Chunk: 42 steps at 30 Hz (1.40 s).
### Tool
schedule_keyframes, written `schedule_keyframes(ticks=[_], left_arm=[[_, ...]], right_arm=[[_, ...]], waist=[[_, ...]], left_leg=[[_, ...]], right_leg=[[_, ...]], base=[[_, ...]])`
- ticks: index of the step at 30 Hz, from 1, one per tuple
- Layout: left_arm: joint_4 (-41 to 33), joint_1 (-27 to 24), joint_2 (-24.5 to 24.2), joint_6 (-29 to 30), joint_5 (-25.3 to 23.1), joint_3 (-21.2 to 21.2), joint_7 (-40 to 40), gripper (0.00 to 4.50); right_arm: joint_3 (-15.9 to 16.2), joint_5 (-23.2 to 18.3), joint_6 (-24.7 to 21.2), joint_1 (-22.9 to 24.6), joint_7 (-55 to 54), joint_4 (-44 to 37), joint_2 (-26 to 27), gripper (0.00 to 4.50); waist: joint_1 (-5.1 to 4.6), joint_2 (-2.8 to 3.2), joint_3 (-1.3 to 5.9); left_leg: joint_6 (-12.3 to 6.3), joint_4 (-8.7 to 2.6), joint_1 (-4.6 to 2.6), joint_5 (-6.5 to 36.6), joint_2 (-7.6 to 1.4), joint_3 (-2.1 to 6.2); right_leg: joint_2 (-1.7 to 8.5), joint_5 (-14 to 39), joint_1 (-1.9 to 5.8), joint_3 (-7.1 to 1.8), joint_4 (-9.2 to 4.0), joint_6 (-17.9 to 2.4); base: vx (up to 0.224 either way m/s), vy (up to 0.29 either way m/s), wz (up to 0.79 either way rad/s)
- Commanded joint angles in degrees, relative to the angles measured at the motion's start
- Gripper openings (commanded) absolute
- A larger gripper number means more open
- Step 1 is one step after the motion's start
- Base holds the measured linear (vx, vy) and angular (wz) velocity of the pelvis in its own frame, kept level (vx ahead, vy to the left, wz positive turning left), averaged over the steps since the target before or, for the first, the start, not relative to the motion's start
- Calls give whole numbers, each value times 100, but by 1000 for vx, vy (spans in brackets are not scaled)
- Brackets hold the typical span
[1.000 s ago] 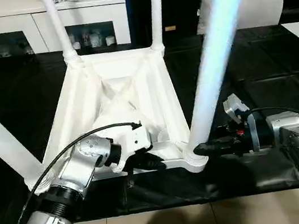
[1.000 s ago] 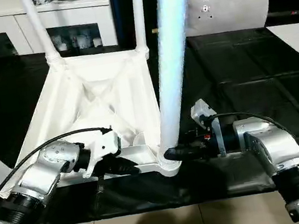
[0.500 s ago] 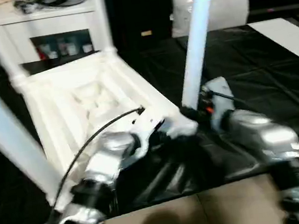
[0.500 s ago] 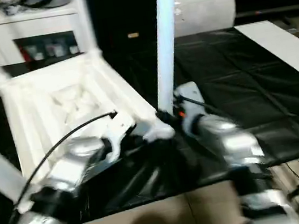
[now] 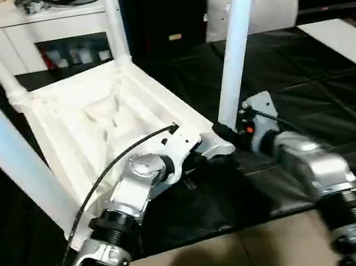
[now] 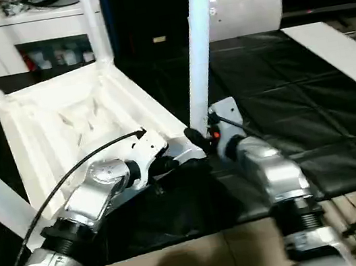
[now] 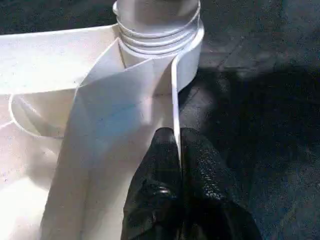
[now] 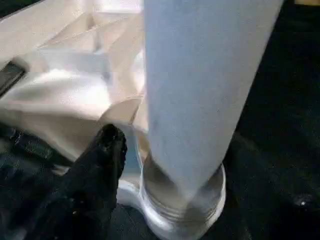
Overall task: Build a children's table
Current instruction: Rotate leg to tighten
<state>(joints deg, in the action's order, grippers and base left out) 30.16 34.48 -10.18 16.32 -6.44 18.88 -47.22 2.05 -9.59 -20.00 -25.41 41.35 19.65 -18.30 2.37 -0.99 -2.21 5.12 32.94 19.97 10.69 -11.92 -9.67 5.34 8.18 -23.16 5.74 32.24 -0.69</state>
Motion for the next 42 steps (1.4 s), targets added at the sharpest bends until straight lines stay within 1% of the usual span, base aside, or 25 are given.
schedule_keyframes(ticks=[1, 3, 5, 8, 9, 10, 11, 12, 14, 16, 17, 20, 22, 24, 28, 30, 33, 34, 36, 37, 38, 39, 40, 41, 42], left_arm=[[-13, -113, -196, -222, 0, 231, -493, 0], [-55, -132, -365, -391, 5, 328, -792, 0], [-147, -165, -535, -466, 48, 411, -1132, 0], [-319, -240, -854, -684, 138, 584, -1777, 0], [-364, -255, -953, -726, 129, 637, -1932, 0], [-379, -257, -1010, -745, 122, 654, -2019, 0], [-390, -256, -1049, -753, 121, 661, -2079, 0], [-403, -248, -1086, -765, 125, 666, -2141, 0], [-479, -230, -1190, -754, 170, 703, -2347, 0], [-592, -220, -1295, -720, 203, 747, -2553, 0], [-623, -217, -1322, -714, 222, 759, -2610, 0], [-678, -210, -1358, -721, 245, 763, -2695, 0], [-648, -202, -1322, -745, 235, 780, -2713, 0], [-638, -211, -1314, -753, 232, 787, -2708, 0], [-660, -290, -1263, -710, 262, 741, -2580, 0], [-667, -321, -1219, -665, 283, 675, -2481, 0], [-679, -364, -1051, -407, 295, 518, -2115, 0], [-648, -356, -945, -315, 278, 448, -1889, 0], [-601, -336, -733, -149, 281, 314, -1507, 0], [-601, -330, -637, -90, 307, 266, -1386, 0], [-606, -326, -572, -44, 329, 239, -1315, 0], [-608, -317, -486, 9, 350, 217, -1228, 0], [-610, -308, -428, 36, 355, 215, -1174, 0], [-594, -296, -368, 32, 343, 225, -1113, 0], [-579, -288, -343, 13, 333, 232, -1086, 0]], right_arm=[[205, -68, 53, 85, 785, -173, -341, 363], [226, -93, 110, 86, 1104, -151, -567, 363], [267, -201, 114, 94, 1526, -189, -783, 363], [385, -429, 39, 98, 2338, -254, -1115, 363], [402, -478, 3, 74, 2484, -239, -1168, 345], [413, -515, -30, 46, 2586, -215, -1194, 345], [424, -556, -74, 27, 2678, -206, -1213, 345], [448, -612, -133, 19, 2800, -226, -1233, 323], [528, -635, -194, 12, 3049, -249, -1272, 311], [599, -669, -244, 8, 3179, -257, -1270, 298], [612, -710, -271, -3, 3213, -251, -1260, 274], [650, -780, -340, -22, 3317, -250, -1243, 267], [720, -801, -431, 35, 3397, -280, -1193, 233], [735, -820, -464, 70, 3411, -300, -1174, 225], [732, -889, -547, 245, 3339, -443, -1079, 193], [729, -928, -600, 316, 3266, -544, -1023, 189], [698, -972, -728, 494, 2907, -776, -781, 154], [693, -917, -717, 532, 2720, -793, -687, 148], [667, -795, -747, 567, 2307, -798, -484, 131], [643, -740, -710, 564, 2120, -776, -380, 131], [619, -710, -668, 559, 1998, -758, -307, 116], [564, -705, -651, 538, 1827, -714, -188, 109], [530, -679, -599, 524, 1698, -684, -108, 109], [505, -608, -450, 504, 1551, -628, -38, 109], [492, -566, -361, 485, 1469, -582, 3, 109]], waist=[[94, -107, 331], [121, -100, 339], [155, -138, 360], [186, -116, 365], [203, -99, 346], [230, -88, 344], [238, -104, 338], [271, -89, 327], [301, -91, 325], [304, -97, 323], [306, -101, 325], [311, -96, 328], [317, -87, 334], [326, -73, 338], [348, -89, 344], [345, -102, 337], [332, -104, 324], [322, -98, 301], [283, -95, 265], [246, -91, 234], [208, -103, 228], [199, -104, 231], [144, -65, 229], [97, -39, 244], [54, -14, 241]], left_leg=[[-452, -355, 46, 1305, -72, -17], [-513, -343, 65, 1078, -84, -29], [-548, -314, 80, 849, -79, -43], [-640, -304, 78, 755, -101, -46], [-645, -315, 61, 795, -112, -50], [-607, -321, 40, 835, -125, -52], [-589, -323, 40, 862, -125, -54], [-530, -336, 26, 963, -131, -54], [-427, -345, 12, 1064, -138, -49], [-355, -357, 20, 1118, -140, -40], [-330, -357, 16, 1107, -139, -39], [-307, -351, 21, 1081, -128, -42], [-298, -347, 23, 1033, -126, -43], [-287, -345, 19, 1002, -129, -43], [-294, -339, 24, 962, -127, -46], [-306, -340, 33, 973, -121, -49], [-263, -355, 22, 1068, -117, -41], [-229, -367, 9, 1199, -113, -38], [-152, -376, -18, 1518, -84, -31], [-92, -366, -58, 1762, -55, -15], [-49, -337, -72, 1909, -21, 3], [-41, -329, -66, 1948, -5, 22], [-19, -334, -50, 2073, 2, 40], [-28, -333, -78, 2219, -2, 71], [-45, -340, -59, 2293, -5, 83]], right_leg=[[302, 2585, 299, -225, -436, -518], [286, 2153, 298, -244, -367, -697], [272, 1669, 308, -254, -275, -901], [275, 1376, 317, -259, -220, -1066], [277, 1426, 303, -261, -232, -1102], [275, 1492, 291, -261, -235, -1110], [269, 1539, 290, -260, -236, -1104], [276, 1699, 283, -259, -252, -1069], [282, 1848, 285, -258, -260, -1018], [285, 1919, 293, -259, -259, -990], [286, 1889, 290, -264, -254, -991], [287, 1888, 296, -267, -258, -990], [280, 1814, 300, -267, -248, -1005], [282, 1721, 299, -269, -238, -1036], [286, 1653, 312, -270, -231, -1045], [283, 1725, 310, -269, -245, -995], [282, 2000, 298, -261, -276, -905], [284, 2234, 281, -256, -315, -841], [287, 2891, 261, -226, -407, -630], [281, 3453, 217, -181, -487, -428], [288, 3900, 212, -130, -565, -199], [296, 4037, 223, -103, -588, -100], [273, 4132, 214, -72, -633, 26], [269, 4081, 206, -32, -646, 52], [263, 4024, 211, -18, -648, 44]], base=[[0, 0, 0], [0, 0, 0], [0, 0, 0], [0, 0, 0], [0, 0, 0], [0, 0, 0], [0, 0, 0], [0, 0, 0], [0, 0, 0], [0, 0, 0], [0, 0, 0], [0, 0, 0], [0, 0, 0], [0, 0, 0], [0, 0, 0], [0, 0, 0], [0, 0, 0], [0, 0, 0], [0, 0, 0], [0, 0, 0], [0, 0, 0], [0, 0, 0], [0, 0, 0], [0, 0, 0], [0, 0, 0]])
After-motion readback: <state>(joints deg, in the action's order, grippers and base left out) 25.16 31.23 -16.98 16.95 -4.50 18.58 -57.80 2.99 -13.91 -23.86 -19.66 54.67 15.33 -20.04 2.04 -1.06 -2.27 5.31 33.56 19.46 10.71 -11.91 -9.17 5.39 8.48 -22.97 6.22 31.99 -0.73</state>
